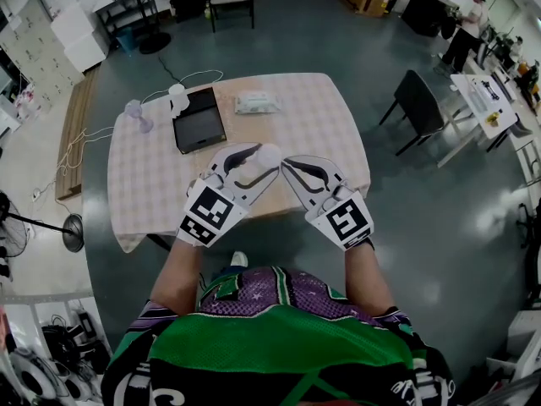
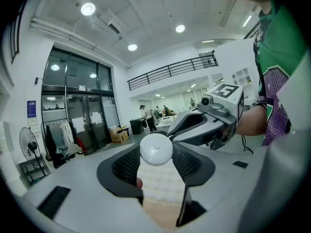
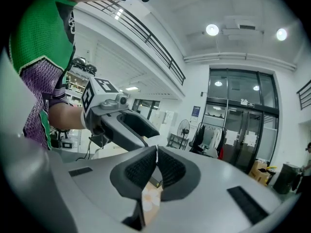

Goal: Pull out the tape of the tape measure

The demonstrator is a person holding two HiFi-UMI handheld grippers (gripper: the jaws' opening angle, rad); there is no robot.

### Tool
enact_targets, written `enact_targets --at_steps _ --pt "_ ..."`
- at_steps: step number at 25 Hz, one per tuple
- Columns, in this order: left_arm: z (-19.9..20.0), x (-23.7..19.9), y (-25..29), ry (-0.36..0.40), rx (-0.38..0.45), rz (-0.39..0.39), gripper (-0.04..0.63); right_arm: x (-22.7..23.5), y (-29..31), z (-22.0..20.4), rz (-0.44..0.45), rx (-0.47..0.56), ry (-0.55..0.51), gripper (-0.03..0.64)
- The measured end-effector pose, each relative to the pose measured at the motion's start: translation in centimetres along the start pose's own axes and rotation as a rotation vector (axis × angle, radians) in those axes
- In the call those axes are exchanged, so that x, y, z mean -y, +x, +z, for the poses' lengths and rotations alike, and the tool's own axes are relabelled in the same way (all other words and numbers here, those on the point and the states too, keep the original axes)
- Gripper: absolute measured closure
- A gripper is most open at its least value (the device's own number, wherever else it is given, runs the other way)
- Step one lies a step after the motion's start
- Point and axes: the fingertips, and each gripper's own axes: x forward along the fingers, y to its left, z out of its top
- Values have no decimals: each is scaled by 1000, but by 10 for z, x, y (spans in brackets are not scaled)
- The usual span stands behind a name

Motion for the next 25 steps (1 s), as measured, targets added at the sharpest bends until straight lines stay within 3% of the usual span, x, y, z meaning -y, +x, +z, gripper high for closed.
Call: enact_targets --at_steps 5,9,14,25 --pt "-2 -5 0 -48 6 10 360 3 3 -1 -9 2 -11 603" --pt "-7 -13 -4 -72 -13 54 360 9 2 3 -3 38 -90 603" --pt "-17 -29 -9 -101 -46 118 360 27 -5 -5 -40 0 47 604" --pt "-46 -52 -36 -141 -122 209 360 30 2 -20 -55 -13 72 606"
